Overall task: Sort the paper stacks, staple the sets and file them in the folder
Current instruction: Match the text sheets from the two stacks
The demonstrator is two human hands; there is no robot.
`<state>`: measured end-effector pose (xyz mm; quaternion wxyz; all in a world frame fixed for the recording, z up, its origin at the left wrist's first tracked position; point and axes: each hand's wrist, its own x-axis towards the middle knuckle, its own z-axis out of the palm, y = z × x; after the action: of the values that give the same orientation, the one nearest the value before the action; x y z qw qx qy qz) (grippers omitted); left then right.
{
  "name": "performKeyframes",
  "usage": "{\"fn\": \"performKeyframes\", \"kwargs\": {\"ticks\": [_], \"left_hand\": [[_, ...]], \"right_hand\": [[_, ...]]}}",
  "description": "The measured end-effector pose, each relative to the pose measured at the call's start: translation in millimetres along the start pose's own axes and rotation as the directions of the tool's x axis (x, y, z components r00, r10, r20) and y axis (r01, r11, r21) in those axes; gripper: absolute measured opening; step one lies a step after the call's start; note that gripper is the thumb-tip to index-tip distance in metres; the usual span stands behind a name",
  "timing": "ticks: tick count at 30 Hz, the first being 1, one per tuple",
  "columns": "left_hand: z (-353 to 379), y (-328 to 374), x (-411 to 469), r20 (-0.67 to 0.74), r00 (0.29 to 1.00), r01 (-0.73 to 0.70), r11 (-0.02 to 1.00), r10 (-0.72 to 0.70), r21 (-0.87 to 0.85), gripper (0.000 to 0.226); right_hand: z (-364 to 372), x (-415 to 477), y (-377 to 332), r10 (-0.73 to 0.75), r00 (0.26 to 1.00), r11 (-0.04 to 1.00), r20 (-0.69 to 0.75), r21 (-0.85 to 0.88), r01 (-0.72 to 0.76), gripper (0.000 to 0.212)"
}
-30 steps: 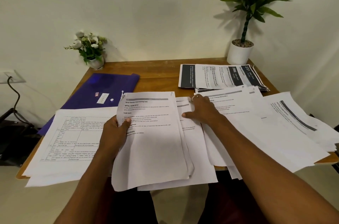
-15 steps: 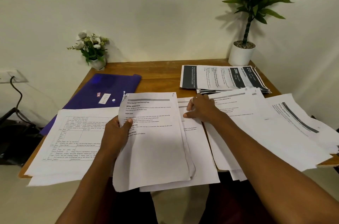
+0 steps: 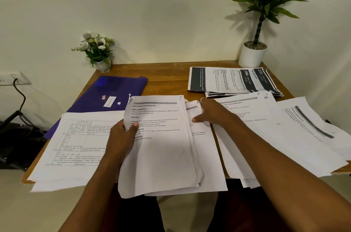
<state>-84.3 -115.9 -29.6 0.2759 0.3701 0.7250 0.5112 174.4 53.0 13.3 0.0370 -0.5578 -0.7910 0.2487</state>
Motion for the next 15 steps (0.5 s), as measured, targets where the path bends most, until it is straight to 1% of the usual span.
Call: {"fn": "performKeyframes", "kwargs": {"ticks": [2,5,6,7,9,11,13,15], "left_hand": [[0.2,0.3,0.2,-0.001,1.000,-0.004,1.000,0.004,0.000,0.015],[-0.5,-0.9,1.1,0.002,1.000,0.003,1.000,-0.003,-0.004,0.019],[-0.5,-0.9,1.3,0.005,1.000,0.007,1.000,-0.007,-0.007,0.021],[-0.7,-1.4,1.7,0.006,1.000,0.010,1.000,-0.010,-0.009,0.022],[0.0,-0.5,1.1,0.007,1.000,0.008,1.000,-0.008,-0.009,0.023],[0.6,1.2,-0.3,0.000,1.000,0.008,1.000,-0.008,-0.017,0.020],[0.8,2.4,-2.0,-0.006,1.000,0.009,1.000,-0.010,-0.023,0.017],[0.5,3.3,-2.8,-0.007,1.000,0.012,1.000,-0.012,-0.023,0.016]], "right_hand": [[0.1,-0.4,-0.6,0.007,1.000,1.000,-0.016,0.029,-0.007,0.056],[-3.2,-2.9,0.0,-0.002,0.997,0.969,-0.083,0.246,0.022,0.052],[-3.4,-5.0,0.2,0.000,0.992,0.960,-0.123,0.279,0.035,0.051],[-1.9,-5.8,1.8,0.004,0.985,0.964,-0.175,0.263,0.043,0.050],[4.7,-4.4,6.3,0.009,0.961,0.984,-0.278,0.174,0.041,0.050],[11.1,-7.7,7.4,0.001,0.944,0.994,-0.330,0.106,0.036,0.050],[14.6,-15.9,5.6,-0.032,0.939,0.999,-0.343,0.018,0.040,0.051],[14.7,-26.5,2.8,-0.047,0.953,0.998,-0.299,0.018,0.055,0.045]]}}
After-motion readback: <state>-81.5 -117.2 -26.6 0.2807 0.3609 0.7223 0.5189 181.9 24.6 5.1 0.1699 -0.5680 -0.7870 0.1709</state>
